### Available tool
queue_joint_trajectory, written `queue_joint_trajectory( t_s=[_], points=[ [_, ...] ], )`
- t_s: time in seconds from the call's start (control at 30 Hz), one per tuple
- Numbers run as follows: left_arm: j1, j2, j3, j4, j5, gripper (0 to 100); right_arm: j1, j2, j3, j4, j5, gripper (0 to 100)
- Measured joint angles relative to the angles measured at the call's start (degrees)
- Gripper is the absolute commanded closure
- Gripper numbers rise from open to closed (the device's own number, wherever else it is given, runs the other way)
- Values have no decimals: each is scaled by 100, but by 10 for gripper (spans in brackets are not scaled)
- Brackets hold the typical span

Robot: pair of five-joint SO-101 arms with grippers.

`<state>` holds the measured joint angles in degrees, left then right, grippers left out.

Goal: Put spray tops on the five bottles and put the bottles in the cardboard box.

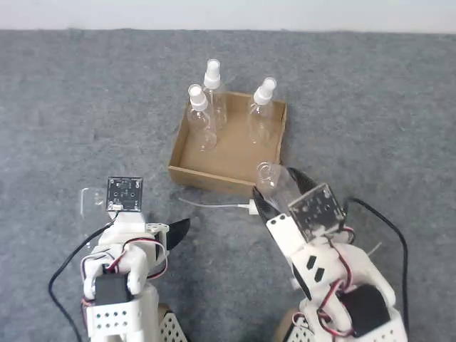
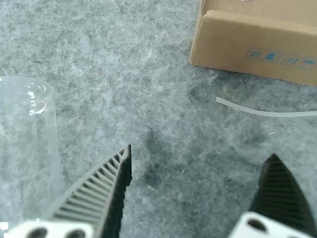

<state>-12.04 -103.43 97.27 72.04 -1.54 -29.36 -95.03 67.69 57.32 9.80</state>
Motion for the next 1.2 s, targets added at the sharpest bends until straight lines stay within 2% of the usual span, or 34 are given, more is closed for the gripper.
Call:
queue_joint_trajectory(
  t_s=[0.2, 0.37, 0.5, 0.7, 0.93, 1.2],
  points=[
    [0, 0, 0, 0, 0, 618, 167, -870, 475, -70, 0, 982],
    [0, 0, 0, 0, 0, 618, 703, -774, 651, -97, -308, 982],
    [0, 0, 0, 0, 0, 618, 791, -826, 651, -97, -809, 982],
    [0, 0, 0, 0, 0, 618, 905, -774, 1116, -343, -879, 982],
    [0, 0, 0, 0, 0, 618, 1934, -774, 1714, -1257, -879, 982],
    [0, 0, 0, 0, 0, 618, 2778, -774, 2110, -1978, -1459, 982]
  ],
)
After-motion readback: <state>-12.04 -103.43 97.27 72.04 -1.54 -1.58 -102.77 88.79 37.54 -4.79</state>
